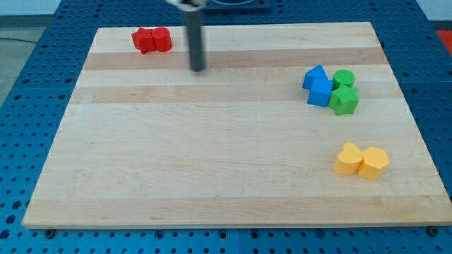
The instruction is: Push the red circle into the triangle
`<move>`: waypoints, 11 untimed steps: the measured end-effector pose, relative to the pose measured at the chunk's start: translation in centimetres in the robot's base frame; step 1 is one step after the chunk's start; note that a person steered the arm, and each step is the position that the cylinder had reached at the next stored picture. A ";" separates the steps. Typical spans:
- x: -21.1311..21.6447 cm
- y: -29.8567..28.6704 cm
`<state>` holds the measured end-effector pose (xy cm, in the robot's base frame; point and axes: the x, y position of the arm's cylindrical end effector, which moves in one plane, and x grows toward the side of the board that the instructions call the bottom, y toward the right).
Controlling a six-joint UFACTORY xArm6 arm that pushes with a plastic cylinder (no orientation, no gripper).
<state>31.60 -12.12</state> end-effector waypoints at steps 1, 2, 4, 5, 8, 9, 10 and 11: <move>0.0 -10.4; -3.1 -13.9; -8.3 -12.2; -8.4 -8.2; -7.9 4.7; -5.9 8.8; -2.7 8.9; -0.7 13.2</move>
